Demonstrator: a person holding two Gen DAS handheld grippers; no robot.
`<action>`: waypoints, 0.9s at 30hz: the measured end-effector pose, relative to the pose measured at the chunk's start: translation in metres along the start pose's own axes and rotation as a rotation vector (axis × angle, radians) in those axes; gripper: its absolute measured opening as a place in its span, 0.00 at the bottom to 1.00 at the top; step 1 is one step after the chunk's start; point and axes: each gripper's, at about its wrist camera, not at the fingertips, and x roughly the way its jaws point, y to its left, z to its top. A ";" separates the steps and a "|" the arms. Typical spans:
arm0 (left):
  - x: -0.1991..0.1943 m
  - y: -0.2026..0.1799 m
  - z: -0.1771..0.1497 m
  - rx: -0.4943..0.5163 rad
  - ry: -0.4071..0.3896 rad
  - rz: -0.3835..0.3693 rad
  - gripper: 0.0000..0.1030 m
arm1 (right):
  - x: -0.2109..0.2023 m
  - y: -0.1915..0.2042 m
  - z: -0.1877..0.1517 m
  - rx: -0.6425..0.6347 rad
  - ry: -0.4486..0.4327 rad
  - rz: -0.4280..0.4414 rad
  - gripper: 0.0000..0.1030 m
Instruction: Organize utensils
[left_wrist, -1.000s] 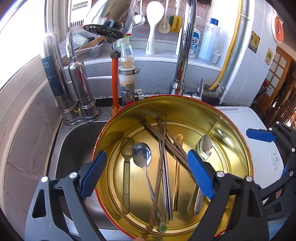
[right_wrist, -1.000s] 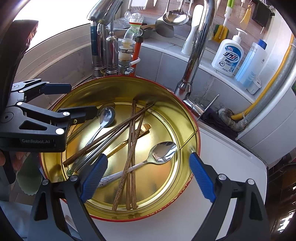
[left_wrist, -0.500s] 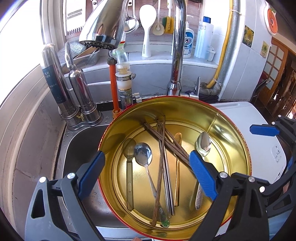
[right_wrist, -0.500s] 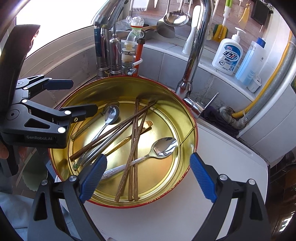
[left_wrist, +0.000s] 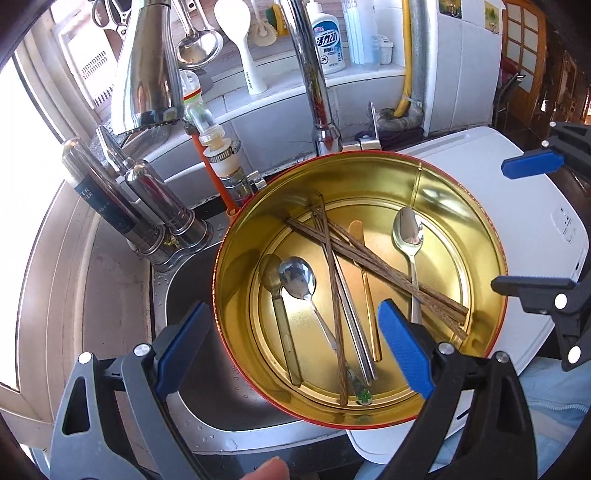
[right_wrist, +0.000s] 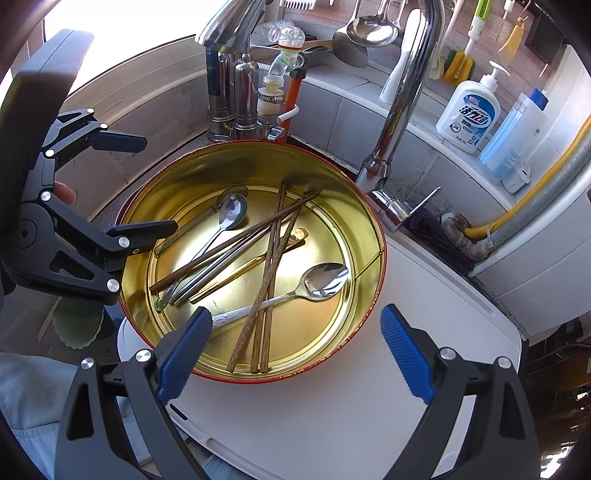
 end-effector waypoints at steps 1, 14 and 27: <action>-0.001 0.001 0.001 -0.005 0.007 -0.024 0.87 | 0.001 0.000 0.001 0.003 0.013 0.006 0.90; -0.002 -0.002 0.003 -0.006 0.025 -0.073 0.87 | 0.002 0.003 0.001 0.013 0.020 0.013 0.91; -0.005 -0.003 0.001 0.012 0.016 -0.069 0.87 | 0.002 0.008 0.001 0.003 0.018 0.013 0.91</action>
